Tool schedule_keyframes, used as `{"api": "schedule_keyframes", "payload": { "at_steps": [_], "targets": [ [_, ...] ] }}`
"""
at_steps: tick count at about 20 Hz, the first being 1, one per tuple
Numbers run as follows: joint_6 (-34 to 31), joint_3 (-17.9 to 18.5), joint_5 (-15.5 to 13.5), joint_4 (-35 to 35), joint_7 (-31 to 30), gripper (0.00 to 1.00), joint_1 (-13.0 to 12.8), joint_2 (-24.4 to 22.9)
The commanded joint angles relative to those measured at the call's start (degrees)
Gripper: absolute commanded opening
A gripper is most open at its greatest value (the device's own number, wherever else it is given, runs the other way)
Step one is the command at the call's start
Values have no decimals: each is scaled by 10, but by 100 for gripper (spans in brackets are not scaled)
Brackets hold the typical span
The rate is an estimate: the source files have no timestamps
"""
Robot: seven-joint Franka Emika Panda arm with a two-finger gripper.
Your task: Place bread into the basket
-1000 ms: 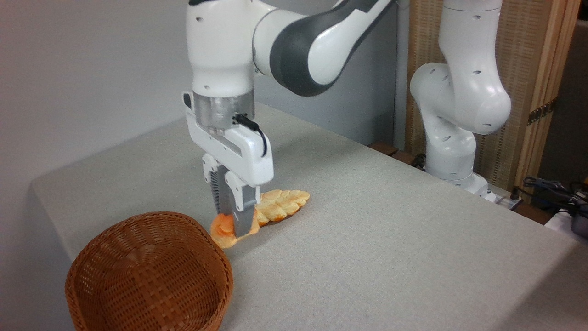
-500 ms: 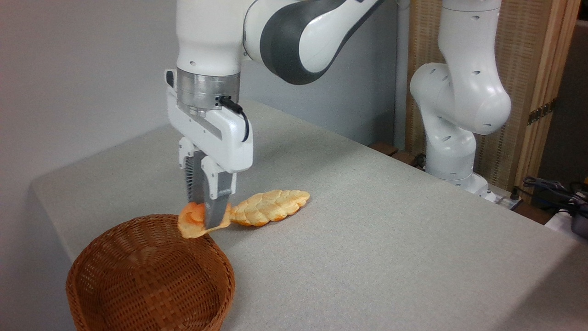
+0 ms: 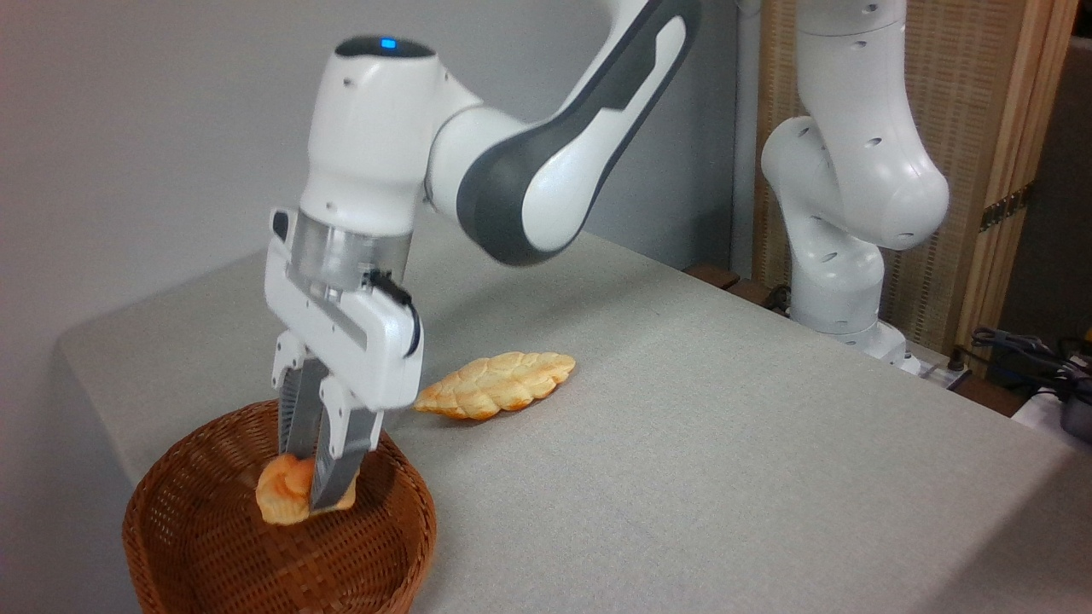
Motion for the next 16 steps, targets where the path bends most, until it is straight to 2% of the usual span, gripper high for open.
{"api": "schedule_keyframes", "payload": {
  "at_steps": [1,4,6,11,13,16],
  "targets": [
    [7,4,-14,18,4,100,-2,15],
    [-8,4,-13,18,1,100,-2,6],
    [-46,5,-13,22,0,100,-2,-10],
    [-285,9,-3,118,-17,100,-1,-46],
    [-341,5,-3,140,-22,100,-1,-55],
    [-381,8,0,151,-30,100,-1,-66]
  ]
}}
